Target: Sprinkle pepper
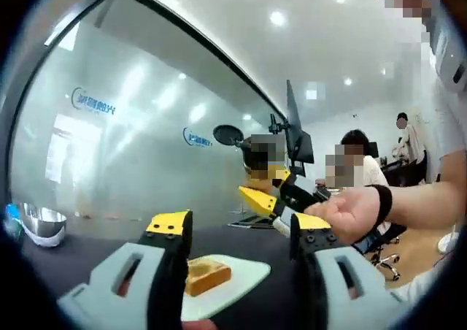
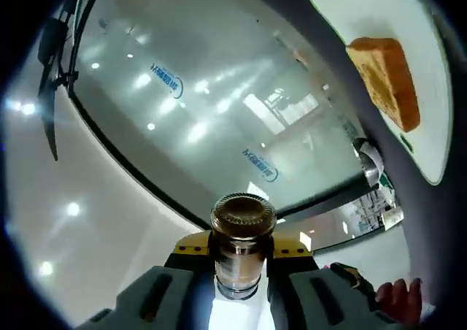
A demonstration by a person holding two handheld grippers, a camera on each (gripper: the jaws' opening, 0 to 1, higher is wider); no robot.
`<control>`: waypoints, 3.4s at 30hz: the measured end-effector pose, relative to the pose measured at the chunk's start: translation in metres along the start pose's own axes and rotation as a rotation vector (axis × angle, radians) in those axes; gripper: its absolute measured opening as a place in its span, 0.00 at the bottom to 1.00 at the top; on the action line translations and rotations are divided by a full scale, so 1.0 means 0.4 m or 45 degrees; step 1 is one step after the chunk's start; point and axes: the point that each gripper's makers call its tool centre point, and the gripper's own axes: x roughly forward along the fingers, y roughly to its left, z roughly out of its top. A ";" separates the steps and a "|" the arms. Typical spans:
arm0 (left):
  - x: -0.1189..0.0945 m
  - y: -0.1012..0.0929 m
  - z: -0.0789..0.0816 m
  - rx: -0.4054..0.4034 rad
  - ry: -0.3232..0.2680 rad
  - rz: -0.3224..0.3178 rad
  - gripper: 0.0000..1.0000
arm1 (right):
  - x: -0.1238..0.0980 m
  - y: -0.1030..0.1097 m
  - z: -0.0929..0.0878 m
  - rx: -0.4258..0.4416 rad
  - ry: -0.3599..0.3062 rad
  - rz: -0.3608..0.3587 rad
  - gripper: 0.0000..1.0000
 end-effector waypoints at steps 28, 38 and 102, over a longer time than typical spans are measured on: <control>0.069 -0.104 0.064 -0.026 -0.156 -0.182 0.47 | -0.067 -0.086 -0.134 0.237 0.056 0.042 0.21; 0.064 -0.110 0.075 -0.024 -0.206 -0.163 0.35 | -0.079 -0.077 -0.185 0.278 0.118 0.090 0.21; 0.047 -0.088 0.126 0.205 -0.109 -0.072 0.19 | -0.070 -0.127 -0.186 0.155 0.051 0.032 0.27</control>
